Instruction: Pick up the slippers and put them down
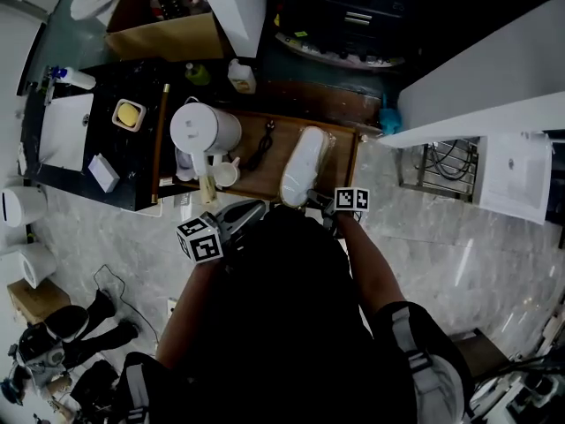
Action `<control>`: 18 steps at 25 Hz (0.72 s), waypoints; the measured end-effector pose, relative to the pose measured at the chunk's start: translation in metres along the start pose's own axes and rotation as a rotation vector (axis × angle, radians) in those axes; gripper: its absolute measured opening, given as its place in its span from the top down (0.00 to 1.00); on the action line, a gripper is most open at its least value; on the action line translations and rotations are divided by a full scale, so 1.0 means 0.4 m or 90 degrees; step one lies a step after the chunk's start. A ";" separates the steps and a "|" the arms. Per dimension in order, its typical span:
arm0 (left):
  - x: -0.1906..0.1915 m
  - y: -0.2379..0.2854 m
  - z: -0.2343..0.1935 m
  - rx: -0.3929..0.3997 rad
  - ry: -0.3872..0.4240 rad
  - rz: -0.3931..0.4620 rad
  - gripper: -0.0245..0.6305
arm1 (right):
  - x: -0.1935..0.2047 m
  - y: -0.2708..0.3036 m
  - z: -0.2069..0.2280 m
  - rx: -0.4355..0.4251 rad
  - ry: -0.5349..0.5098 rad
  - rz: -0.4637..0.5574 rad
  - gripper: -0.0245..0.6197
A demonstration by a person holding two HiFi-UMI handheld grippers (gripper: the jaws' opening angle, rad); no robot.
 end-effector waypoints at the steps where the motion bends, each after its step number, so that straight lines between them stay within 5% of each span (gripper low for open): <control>1: 0.002 0.000 0.001 0.000 -0.001 0.001 0.94 | -0.001 -0.001 -0.001 -0.003 -0.001 -0.002 0.85; 18: 0.006 0.024 0.005 0.013 0.005 0.011 0.94 | -0.001 -0.020 -0.029 -0.048 -0.009 -0.002 0.88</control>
Point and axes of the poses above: the fingertips, and each gripper's own axes: y forward along the fingers, z to its right, x out of its underside, the point moved 8 cm from there along -y, backward along the fingers, and after that the axes turned 13 degrees about y, right-handed, at the moved point
